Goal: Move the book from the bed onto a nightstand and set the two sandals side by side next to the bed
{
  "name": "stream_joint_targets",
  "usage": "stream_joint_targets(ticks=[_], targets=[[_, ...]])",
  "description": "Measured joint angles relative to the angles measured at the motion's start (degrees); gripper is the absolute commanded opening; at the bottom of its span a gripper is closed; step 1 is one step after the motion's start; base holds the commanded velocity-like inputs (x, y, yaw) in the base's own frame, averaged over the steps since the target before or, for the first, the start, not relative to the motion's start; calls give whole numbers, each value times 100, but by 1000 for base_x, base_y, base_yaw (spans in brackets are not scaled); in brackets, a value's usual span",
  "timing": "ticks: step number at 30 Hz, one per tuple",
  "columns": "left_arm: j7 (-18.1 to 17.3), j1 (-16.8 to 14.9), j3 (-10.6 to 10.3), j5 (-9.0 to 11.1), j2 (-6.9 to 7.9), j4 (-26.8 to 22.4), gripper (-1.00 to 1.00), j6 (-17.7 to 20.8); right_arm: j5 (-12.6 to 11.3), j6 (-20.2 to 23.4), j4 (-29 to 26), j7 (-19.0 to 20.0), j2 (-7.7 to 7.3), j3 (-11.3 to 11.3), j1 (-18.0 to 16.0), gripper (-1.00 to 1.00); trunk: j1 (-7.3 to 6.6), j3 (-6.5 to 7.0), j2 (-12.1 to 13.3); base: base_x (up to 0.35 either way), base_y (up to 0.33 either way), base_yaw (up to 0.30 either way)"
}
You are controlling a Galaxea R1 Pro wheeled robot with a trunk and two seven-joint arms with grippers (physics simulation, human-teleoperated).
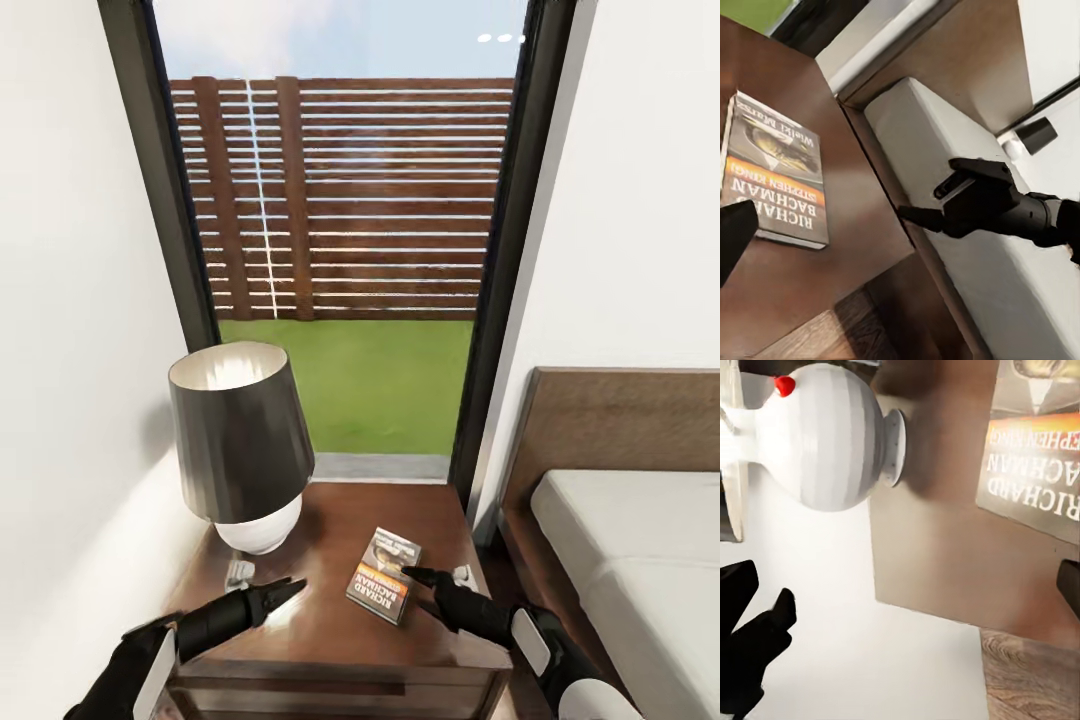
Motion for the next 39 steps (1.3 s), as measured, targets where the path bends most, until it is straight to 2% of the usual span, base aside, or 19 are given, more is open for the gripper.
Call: stream_joint_targets(ticks=[2,5,11,27,39], targets=[[-10,5,156,2,108,5,100,1,7,-189,-172,13,2,9,2,100,-44,36,80,0,0,0],[-8,14,243,2,233,42,100,-5,11,-352,-354,21,2,21,2,100,-110,90,201,0,0,0],[19,18,272,-14,464,861,100,-193,28,-539,-661,23,2,32,10,100,-242,197,441,0,0,0],[38,18,266,-40,510,985,100,-252,22,-623,-606,32,1,32,12,100,-593,485,1083,0,0,0],[45,18,259,-41,513,993,100,-252,23,-625,-596,35,2,33,12,100,-594,485,1085,0,0,0]])
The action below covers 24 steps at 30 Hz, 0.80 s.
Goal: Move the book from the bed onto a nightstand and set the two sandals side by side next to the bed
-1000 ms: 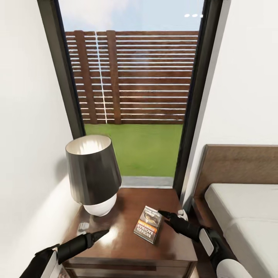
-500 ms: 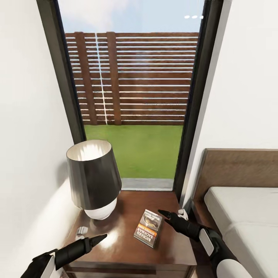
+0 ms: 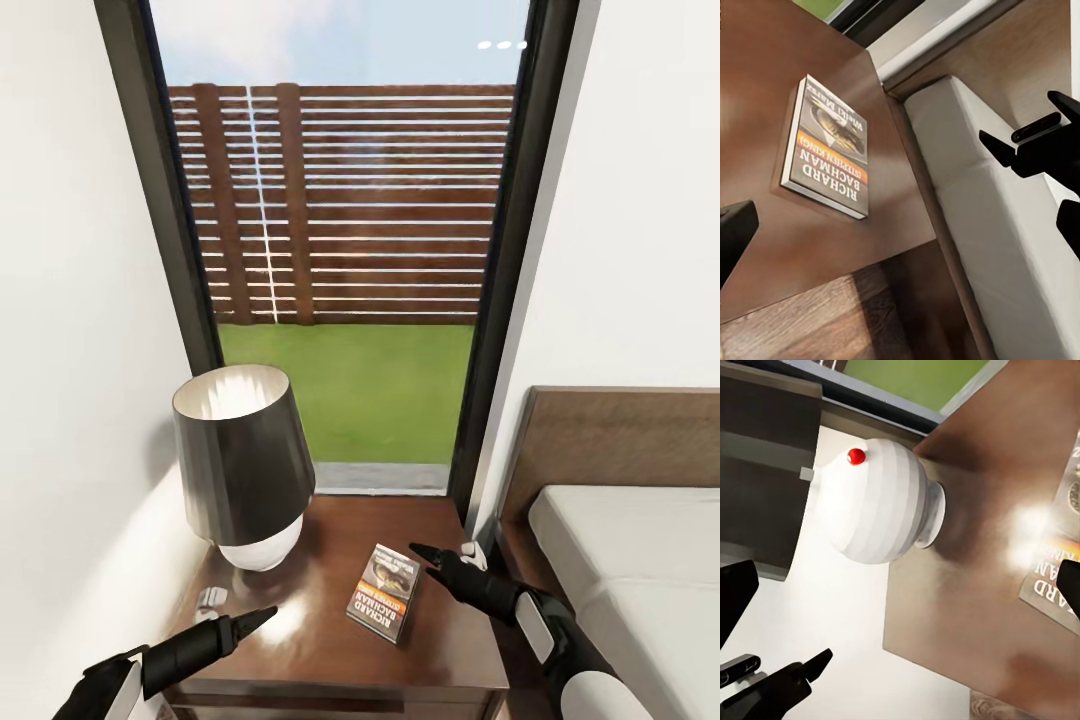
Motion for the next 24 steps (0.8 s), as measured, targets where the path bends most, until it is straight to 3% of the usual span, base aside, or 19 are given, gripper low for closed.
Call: stream_joint_targets(ticks=[24], targets=[[13,0,-4,0,-9,2,100,0,-2,-8,17,-9,79,0,0,100,-505,412,921,0,0,0]])
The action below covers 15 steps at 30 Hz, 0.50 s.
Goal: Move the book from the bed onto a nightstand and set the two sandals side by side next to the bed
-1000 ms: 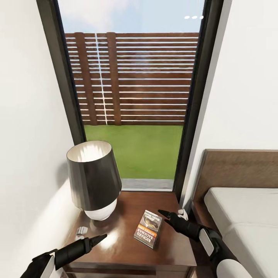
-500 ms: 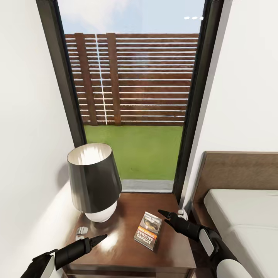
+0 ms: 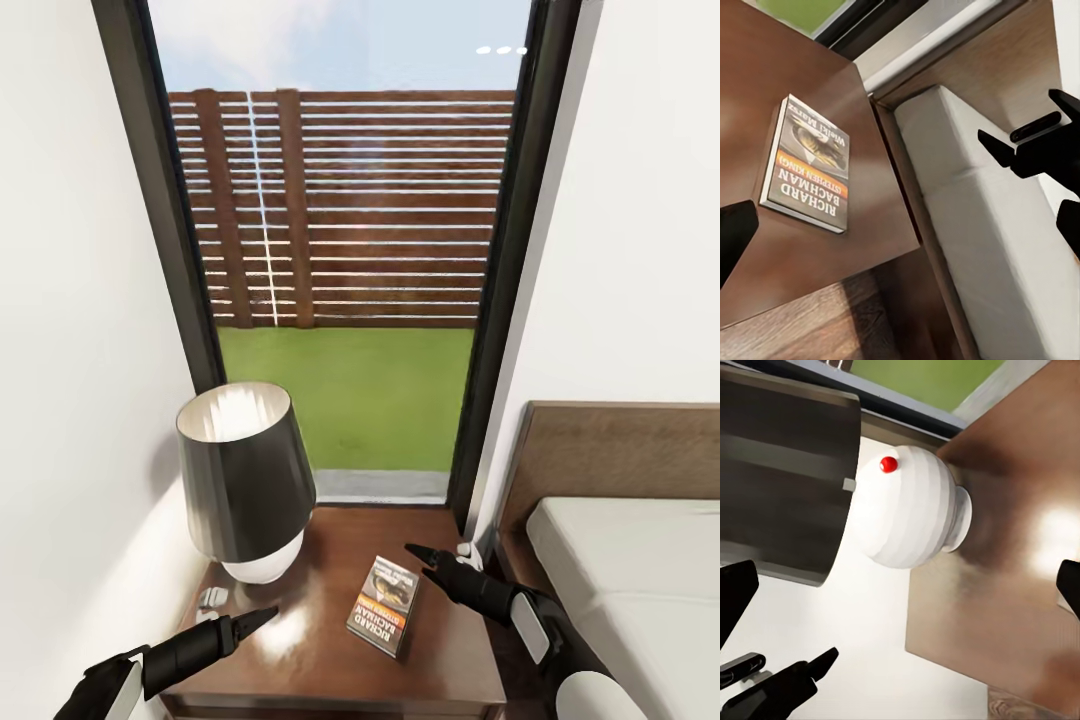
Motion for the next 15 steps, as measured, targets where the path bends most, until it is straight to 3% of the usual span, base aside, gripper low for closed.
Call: stream_joint_targets(ticks=[10,15], targets=[[5,0,-6,-6,-9,104,100,0,4,-58,-1,0,11,0,4,100,-220,180,401,0,0,0],[5,0,-6,-8,-9,133,100,-7,18,-890,-34,22,13,0,19,100,-330,269,602,0,0,0]])
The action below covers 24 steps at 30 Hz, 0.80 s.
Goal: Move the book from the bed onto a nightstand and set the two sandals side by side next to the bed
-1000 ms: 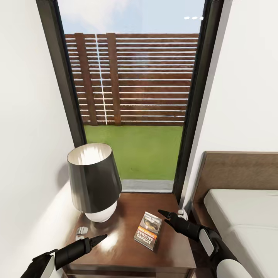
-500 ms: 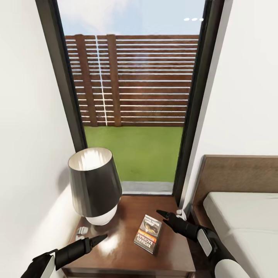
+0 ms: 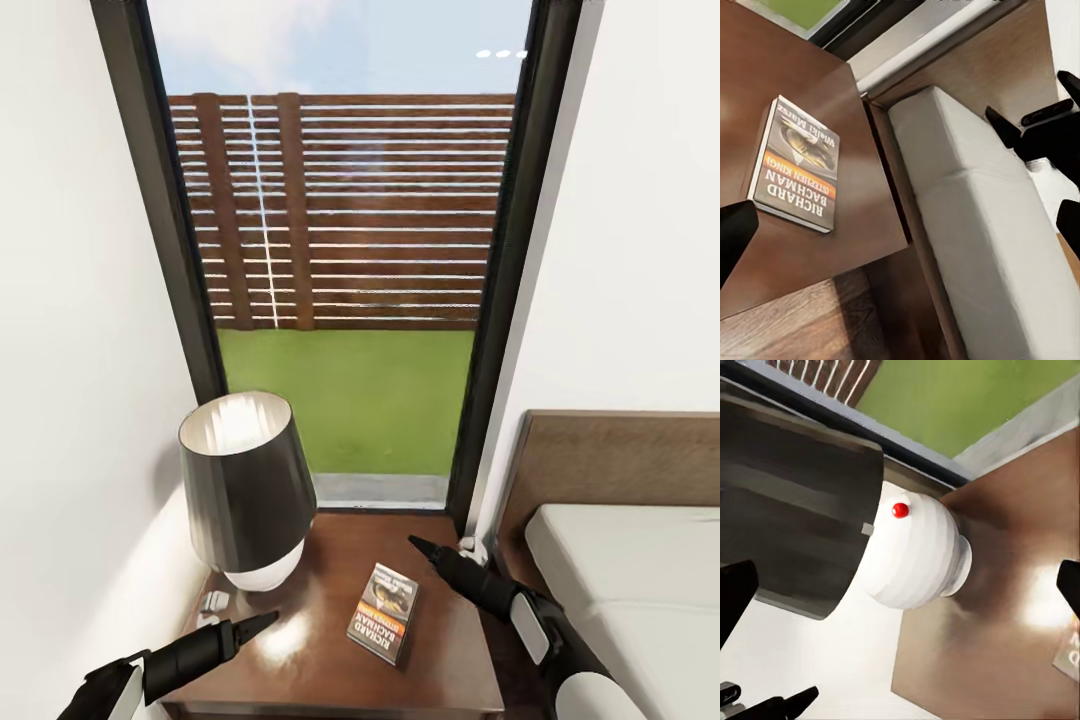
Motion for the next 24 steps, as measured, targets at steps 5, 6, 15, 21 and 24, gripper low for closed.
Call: stream_joint_targets(ticks=[5,6,15,21,24], targets=[[0,0,-8,-2,0,3,100,-81,9,-510,-29,9,-57,-5,22,100,-110,90,201,0,0,0],[0,0,-8,-3,0,3,100,-94,9,-554,-29,10,-75,-6,25,100,-132,108,241,0,0,0],[4,1,-13,-149,1,5,100,-359,35,-883,47,157,-1320,-31,42,100,-330,269,602,0,0,0],[7,0,-16,-206,0,6,100,-423,702,-1130,320,945,-1538,-26,59,100,-461,377,842,0,0,0],[7,0,-20,-215,-6,6,100,-462,1373,-1254,363,1067,-1540,-14,60,100,-527,431,963,0,0,0]])
